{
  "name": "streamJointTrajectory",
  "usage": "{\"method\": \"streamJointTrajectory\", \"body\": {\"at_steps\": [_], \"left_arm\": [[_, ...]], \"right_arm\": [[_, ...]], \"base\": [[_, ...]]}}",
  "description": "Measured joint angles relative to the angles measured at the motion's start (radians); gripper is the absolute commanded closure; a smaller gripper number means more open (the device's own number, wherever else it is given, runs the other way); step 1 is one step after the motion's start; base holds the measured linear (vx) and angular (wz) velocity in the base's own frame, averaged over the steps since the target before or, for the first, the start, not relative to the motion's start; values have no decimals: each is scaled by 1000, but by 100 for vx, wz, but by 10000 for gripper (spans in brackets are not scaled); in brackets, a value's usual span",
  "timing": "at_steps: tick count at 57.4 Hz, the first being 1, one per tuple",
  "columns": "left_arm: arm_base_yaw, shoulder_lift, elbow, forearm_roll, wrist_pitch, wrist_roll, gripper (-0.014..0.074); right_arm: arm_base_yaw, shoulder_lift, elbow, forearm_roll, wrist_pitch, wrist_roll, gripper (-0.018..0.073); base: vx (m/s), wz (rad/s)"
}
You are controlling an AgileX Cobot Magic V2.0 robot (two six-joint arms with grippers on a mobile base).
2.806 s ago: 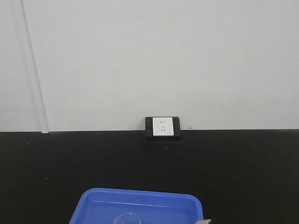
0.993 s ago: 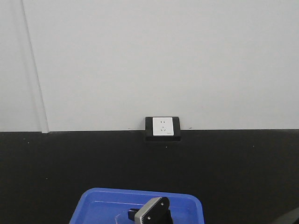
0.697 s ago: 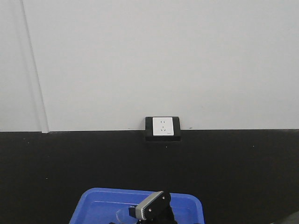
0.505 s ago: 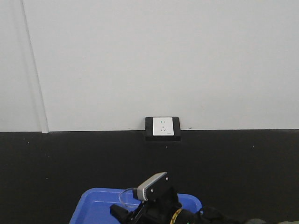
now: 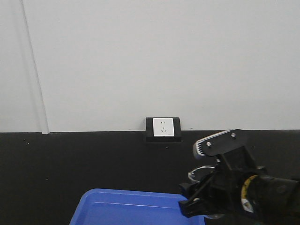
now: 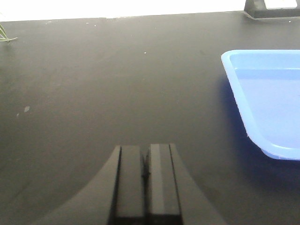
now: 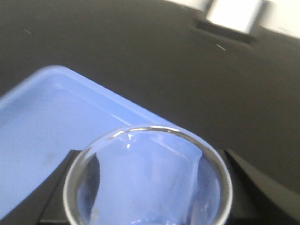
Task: Move beaker to silver tray on left bench
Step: 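Raise the held beaker and retract the right arm toward the body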
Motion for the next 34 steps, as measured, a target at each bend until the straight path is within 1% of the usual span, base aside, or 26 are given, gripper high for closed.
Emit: {"method": "streamJointTrajectory", "body": {"at_steps": [3,7,13,21,29,34], "left_arm": [[0,0,0,0,0,0,595],[0,0,0,0,0,0,595],[0,0,0,0,0,0,595],[0,0,0,0,0,0,595],[0,0,0,0,0,0,595],[0,0,0,0,0,0,595]], "right_arm": [[0,-59,0,1,75,-1,564],[0,-134,5,5,141,-18,564],[0,-246,22,8,187,-46,564],[0,-409,76,11,229,-48,564],[0,-536,141,4,257,-17,563],[0,-605,176,-21,272,43,563]], "base": [[0,0],[0,0],[0,0],[0,0],[0,0],[0,0]]}}
